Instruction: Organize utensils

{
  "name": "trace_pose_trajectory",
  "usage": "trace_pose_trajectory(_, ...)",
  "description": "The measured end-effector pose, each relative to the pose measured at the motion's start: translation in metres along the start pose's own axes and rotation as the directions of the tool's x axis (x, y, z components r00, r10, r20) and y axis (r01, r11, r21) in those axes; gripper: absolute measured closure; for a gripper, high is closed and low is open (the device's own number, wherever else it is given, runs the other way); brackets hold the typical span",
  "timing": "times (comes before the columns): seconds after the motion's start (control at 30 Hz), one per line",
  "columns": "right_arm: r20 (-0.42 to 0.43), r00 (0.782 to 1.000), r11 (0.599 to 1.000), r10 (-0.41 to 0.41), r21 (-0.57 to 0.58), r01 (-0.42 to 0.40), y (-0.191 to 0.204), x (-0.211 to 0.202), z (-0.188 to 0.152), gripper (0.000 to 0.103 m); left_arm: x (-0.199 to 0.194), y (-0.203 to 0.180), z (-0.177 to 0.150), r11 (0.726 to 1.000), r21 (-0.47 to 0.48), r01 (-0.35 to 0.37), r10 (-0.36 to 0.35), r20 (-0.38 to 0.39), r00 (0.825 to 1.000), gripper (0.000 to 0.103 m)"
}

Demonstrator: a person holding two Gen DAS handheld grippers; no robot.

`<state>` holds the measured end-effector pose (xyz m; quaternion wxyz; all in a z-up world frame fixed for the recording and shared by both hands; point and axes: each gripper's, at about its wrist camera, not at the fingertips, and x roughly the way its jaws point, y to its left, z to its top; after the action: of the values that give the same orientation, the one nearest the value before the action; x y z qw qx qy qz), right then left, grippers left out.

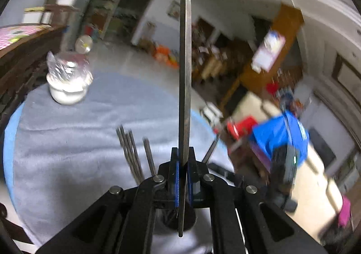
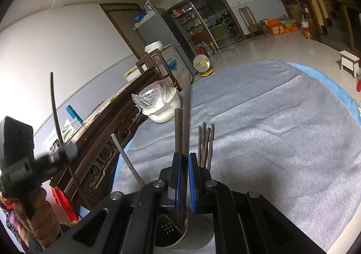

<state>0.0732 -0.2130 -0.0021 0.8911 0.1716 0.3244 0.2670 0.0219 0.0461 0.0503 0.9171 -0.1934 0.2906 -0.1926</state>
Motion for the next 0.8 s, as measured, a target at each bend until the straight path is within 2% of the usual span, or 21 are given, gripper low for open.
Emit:
trace_pose_trajectory(0.07, 0.002, 1.0, 1.0, -0.002, 0.001, 0.002, 0.0, -0.001, 0.0, 0.096, 0.005, -0.002, -0.004, 0.999, -0.042, -0.031, 0.033, 0.047, 0.998, 0.097)
trace_pose_trajectory(0.2, 0.0, 1.0, 1.0, -0.002, 0.001, 0.002, 0.0, 0.0, -0.001, 0.095, 0.028, -0.007, -0.02, 0.997, -0.031, -0.077, 0.078, 0.04, 0.996, 0.097)
trace_pose_trajectory(0.27, 0.0, 1.0, 1.0, 0.002, 0.005, -0.002, 0.0, -0.001, -0.001, 0.095, 0.032, -0.009, -0.028, 0.991, -0.024, -0.129, 0.13, 0.06, 0.99, 0.097)
trace_pose_trajectory(0.33, 0.008, 1.0, 1.0, 0.006, 0.01, -0.006, -0.001, -0.002, 0.0, 0.095, 0.039, -0.009, -0.034, 0.992, -0.029, -0.122, 0.123, 0.034, 0.992, 0.097)
trace_pose_trajectory(0.4, 0.022, 1.0, 1.0, 0.006, 0.024, -0.007, -0.005, -0.005, 0.001, 0.094, 0.044, -0.01, -0.042, 0.985, -0.009, -0.175, 0.175, 0.051, 0.983, 0.097)
trace_pose_trajectory(0.57, 0.036, 0.999, 0.998, 0.005, 0.061, -0.008, -0.014, -0.011, 0.002, 0.094, 0.051, -0.004, -0.057, 0.978, -0.011, -0.209, 0.209, 0.042, 0.977, 0.097)
trace_pose_trajectory(0.8, 0.036, 0.999, 0.995, -0.012, 0.096, 0.009, -0.024, -0.012, 0.003, 0.094, 0.051, -0.001, -0.082, 0.978, -0.002, -0.211, 0.211, -0.013, 0.977, 0.096)
